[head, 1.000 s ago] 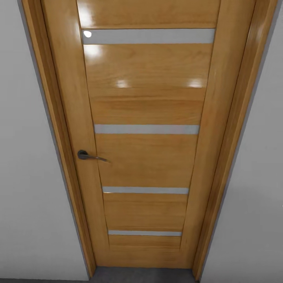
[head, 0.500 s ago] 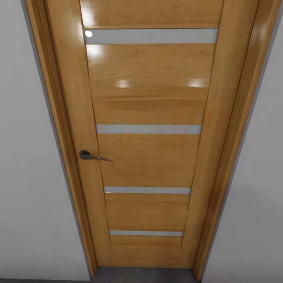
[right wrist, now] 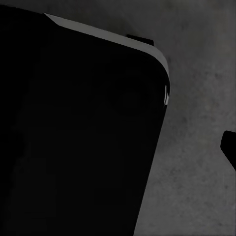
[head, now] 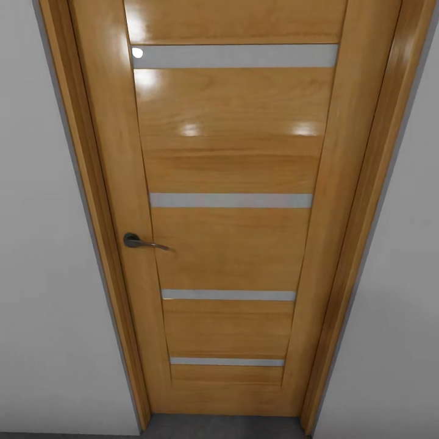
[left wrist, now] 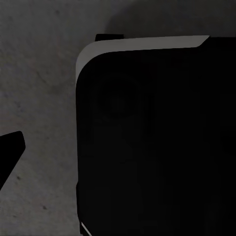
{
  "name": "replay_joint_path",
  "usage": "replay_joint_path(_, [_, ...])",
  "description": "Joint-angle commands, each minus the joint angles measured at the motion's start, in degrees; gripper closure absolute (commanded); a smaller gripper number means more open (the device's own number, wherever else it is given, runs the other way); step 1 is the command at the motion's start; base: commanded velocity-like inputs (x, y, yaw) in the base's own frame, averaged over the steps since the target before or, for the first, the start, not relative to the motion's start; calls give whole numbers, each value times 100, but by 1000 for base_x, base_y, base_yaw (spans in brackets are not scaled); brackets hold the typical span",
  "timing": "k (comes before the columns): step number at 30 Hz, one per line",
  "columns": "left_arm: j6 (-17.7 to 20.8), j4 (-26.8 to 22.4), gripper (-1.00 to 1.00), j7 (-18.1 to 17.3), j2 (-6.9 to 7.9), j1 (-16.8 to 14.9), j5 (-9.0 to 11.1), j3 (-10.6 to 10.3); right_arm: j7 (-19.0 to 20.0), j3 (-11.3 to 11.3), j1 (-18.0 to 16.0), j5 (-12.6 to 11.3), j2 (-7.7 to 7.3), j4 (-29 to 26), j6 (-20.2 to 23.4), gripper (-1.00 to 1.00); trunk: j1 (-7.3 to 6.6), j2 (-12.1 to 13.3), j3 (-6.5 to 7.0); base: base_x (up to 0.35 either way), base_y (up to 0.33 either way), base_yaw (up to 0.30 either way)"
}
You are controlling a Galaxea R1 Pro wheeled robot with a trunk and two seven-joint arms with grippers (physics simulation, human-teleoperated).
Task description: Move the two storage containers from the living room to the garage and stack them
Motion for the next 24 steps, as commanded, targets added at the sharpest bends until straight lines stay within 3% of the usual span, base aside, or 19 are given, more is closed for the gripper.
replay_joint_path(1, [-22,-34,-100,1,-9,-1,15,10,-32,82,-34,-23,33,-33,16,-100,0,-3,-5,0,0,0])
replay_joint_path(5, [-22,-105,-100,1,-3,-13,14,13,-161,214,-165,96,45,-163,144,-100,0,-3,-5,0,0,0])
replay_joint_path(11, [-22,-123,-100,-4,7,-18,15,18,17,223,-98,-99,27,-97,14,-100,0,-3,-5,0,0,0])
replay_joint_path(18, [-22,-124,-100,-17,1,-18,10,10,24,224,-36,-176,34,9,-131,-100,0,-3,-5,250,0,0])
replay_joint_path(24, [-22,-124,-100,-15,5,-18,14,10,18,225,-36,-175,34,9,-135,-100,0,-3,-5,96,0,0])
